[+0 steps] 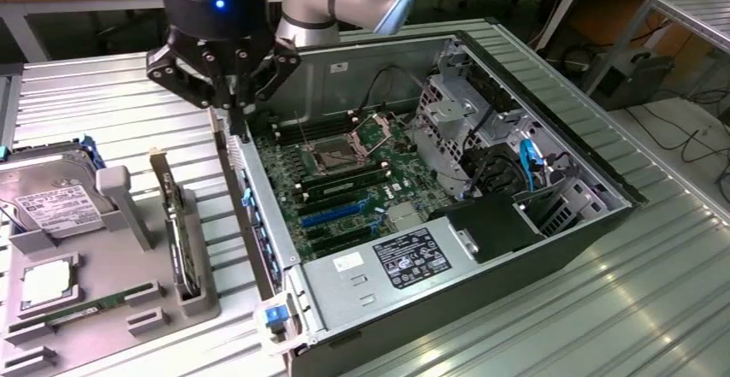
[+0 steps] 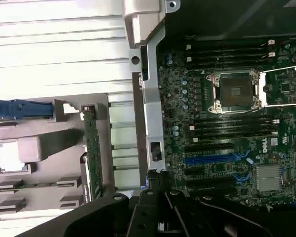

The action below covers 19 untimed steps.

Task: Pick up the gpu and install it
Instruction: 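Reach for the gpu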

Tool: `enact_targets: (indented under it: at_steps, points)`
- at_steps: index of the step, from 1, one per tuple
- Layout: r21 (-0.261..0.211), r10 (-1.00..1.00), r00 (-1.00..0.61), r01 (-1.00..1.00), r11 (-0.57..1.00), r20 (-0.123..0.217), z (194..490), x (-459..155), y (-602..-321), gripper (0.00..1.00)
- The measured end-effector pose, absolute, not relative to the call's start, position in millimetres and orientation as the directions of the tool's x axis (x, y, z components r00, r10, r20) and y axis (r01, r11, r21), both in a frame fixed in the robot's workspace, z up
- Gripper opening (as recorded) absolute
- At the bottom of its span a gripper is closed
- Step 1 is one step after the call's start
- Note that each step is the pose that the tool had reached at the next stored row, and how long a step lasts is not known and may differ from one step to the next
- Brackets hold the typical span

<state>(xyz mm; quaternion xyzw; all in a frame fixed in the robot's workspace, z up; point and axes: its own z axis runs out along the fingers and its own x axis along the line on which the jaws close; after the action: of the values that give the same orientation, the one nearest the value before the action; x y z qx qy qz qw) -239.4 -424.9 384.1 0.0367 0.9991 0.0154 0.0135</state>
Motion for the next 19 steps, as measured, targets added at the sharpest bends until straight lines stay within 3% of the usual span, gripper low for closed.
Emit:
enact_targets:
  at_steps: [13,19]
  points:
    - [0.009,0.073,-0.997,0.073,0.997,-0.028,373,-316,-430,0.11]
    - [0.001,0.073,-0.997,0.073,0.997,-0.028,372,-321,-434,0.11]
